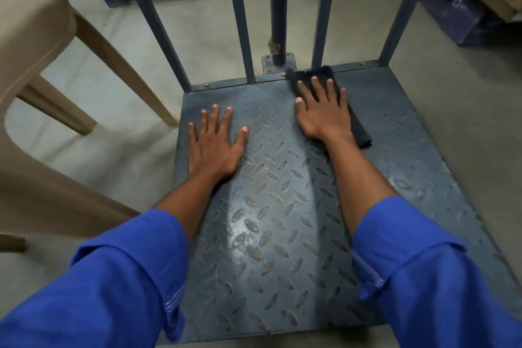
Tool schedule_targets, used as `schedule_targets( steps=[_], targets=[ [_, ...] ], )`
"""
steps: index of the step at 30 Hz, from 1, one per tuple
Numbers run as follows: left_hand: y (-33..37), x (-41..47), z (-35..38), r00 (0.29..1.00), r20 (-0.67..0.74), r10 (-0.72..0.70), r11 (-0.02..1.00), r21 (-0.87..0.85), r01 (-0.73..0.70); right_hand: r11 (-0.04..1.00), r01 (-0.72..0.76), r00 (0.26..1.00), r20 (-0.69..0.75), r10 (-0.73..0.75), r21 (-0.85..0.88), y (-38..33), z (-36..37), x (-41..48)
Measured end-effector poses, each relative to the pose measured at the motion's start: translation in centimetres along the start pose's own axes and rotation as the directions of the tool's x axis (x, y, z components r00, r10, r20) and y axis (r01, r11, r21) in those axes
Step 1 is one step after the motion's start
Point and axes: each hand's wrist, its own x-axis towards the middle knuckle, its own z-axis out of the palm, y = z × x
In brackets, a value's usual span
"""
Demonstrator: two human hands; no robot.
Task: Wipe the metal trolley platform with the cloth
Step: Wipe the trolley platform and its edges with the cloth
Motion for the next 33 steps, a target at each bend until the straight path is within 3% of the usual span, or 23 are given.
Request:
schedule_targets(
  steps=[4,6,10,13,17,21,28,33],
  targets=[
    [-0.2,1.0,-1.2,0.991,0.130,0.019,1.000,0.006,-0.020,0.978,0.209,0.975,0.067,-0.210,0.024,-4.2,1.0,-2.5],
    [-1.0,0.8,-1.8,0.982,0.179,0.055,0.998,0.003,-0.056,0.984,0.174,0.984,0.026,-0.176,0.040,-3.6,1.2,-4.9],
    [-1.7,-0.9,-1.1,0.995,0.056,0.089,0.994,0.053,-0.092,0.998,-0.064,0.994,-0.091,0.066,0.024,-1.0,1.5,-6.9],
    [-1.7,-0.8,-1.0,0.995,0.045,0.092,0.995,0.045,-0.094,0.992,-0.125,0.989,-0.080,0.126,0.018,-1.8,1.2,-4.3],
    [-1.8,-0.8,-0.8,0.995,0.032,0.089,0.995,0.042,-0.091,0.999,-0.024,0.999,-0.021,0.025,0.039,-6.1,1.7,-1.5],
    [-2.4,-0.9,-1.2,0.995,0.015,0.100,0.995,-0.031,-0.099,0.985,0.166,0.986,-0.021,-0.165,0.052,-9.4,2.7,-5.7],
    [-4.1,-1.4,-0.5,0.988,-0.048,0.146,0.989,0.012,-0.145,1.000,-0.003,0.999,-0.046,0.004,0.013,-3.9,1.7,-3.0],
    [-4.0,-1.1,-0.6,0.989,-0.069,0.129,0.991,-0.017,-0.131,0.999,0.045,0.999,-0.007,-0.045,0.012,-8.0,2.7,0.2]
  ],
)
